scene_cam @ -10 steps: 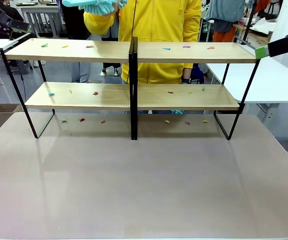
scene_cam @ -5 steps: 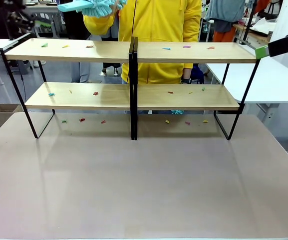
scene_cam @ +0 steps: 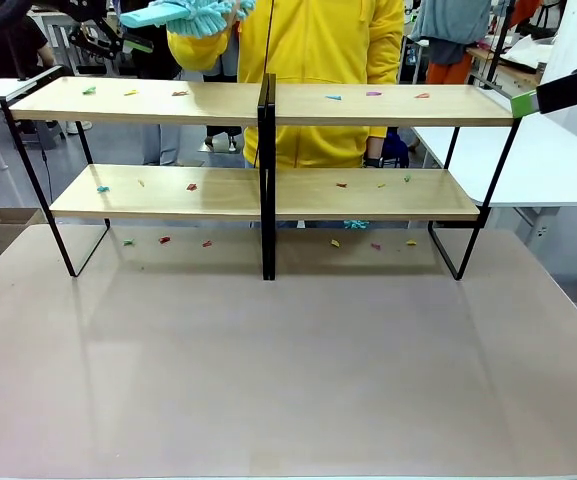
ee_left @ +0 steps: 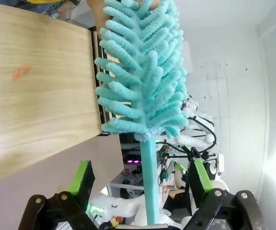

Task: Clean the shelves.
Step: Pick up the Duster when the human hands it over, then clean a randomly selected level of the Shelf with the Duster.

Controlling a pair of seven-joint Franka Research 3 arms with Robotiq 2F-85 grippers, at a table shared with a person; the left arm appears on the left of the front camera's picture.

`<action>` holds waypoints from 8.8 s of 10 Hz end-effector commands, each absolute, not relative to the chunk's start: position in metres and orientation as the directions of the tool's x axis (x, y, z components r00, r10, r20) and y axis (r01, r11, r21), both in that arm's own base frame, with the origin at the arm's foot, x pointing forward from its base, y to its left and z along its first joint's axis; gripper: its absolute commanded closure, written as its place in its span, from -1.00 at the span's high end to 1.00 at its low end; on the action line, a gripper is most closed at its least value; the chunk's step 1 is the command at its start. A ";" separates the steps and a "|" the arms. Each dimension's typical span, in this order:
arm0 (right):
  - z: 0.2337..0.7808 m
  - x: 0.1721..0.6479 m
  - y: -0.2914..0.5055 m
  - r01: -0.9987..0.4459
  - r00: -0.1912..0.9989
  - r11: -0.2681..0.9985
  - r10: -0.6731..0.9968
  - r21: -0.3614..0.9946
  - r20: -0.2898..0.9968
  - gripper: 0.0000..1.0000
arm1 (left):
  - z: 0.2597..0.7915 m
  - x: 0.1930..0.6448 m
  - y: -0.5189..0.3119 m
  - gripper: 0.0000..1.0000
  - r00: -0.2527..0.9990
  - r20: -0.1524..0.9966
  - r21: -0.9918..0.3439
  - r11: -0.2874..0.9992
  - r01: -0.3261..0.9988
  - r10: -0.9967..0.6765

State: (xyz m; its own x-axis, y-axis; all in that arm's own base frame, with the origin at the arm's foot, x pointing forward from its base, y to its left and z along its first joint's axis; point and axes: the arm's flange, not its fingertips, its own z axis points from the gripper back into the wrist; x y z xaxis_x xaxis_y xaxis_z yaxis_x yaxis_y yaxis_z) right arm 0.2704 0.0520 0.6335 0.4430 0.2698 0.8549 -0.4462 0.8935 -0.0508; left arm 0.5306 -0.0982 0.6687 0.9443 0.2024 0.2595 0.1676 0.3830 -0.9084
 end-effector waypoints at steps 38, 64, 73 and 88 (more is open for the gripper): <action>0.633 0.270 0.051 -0.446 0.446 0.894 0.269 -0.049 0.854 1.00 | 0.705 0.263 0.312 -1.00 0.733 0.679 -0.675 0.426 0.602 0.040; 0.633 0.270 0.051 -0.446 0.446 0.894 0.269 -0.049 0.854 1.00 | 0.510 0.280 0.015 -0.75 0.744 0.027 -0.454 0.655 0.604 -0.667; 0.633 0.270 0.051 -0.446 0.446 0.894 0.269 -0.049 0.854 1.00 | 0.464 0.315 -0.078 -0.75 0.953 0.096 -0.359 0.883 0.301 -0.286; 0.633 0.270 0.051 -0.446 0.446 0.894 0.269 -0.049 0.854 1.00 | 0.379 0.411 -0.195 -0.75 0.956 0.290 -0.164 0.983 0.083 -0.033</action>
